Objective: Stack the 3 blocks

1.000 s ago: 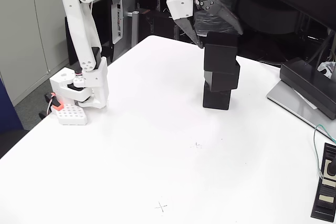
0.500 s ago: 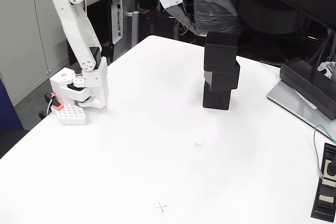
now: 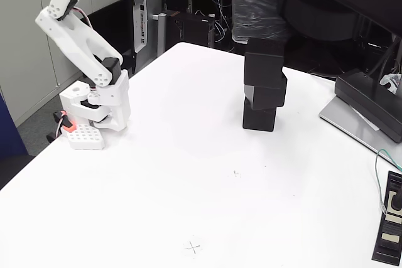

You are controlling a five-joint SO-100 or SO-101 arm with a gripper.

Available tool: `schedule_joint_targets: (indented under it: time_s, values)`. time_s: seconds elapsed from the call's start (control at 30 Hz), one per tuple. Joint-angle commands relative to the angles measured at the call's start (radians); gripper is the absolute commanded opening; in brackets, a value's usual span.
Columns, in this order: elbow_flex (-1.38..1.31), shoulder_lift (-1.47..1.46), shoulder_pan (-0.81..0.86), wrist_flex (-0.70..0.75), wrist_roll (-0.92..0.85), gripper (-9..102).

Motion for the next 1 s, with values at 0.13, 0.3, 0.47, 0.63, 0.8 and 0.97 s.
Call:
schedule_joint_targets:
  time_s: [0.13, 0.3, 0.47, 0.63, 0.8, 0.97]
  values:
    - [-0.002, 0.164, 0.158, 0.002, -0.008, -1]
    - [0.000, 0.207, 0.238, 0.002, -0.008, -1]
    - [0.012, 0.241, 0.301, 0.002, -0.009, -1]
    - [0.186, 0.382, 0.299, -0.002, -0.002, -1]
    - [0.437, 0.548, 0.288, -0.103, 0.003, -1]
    - [0.721, 0.701, 0.218, -0.304, 0.005, -1]
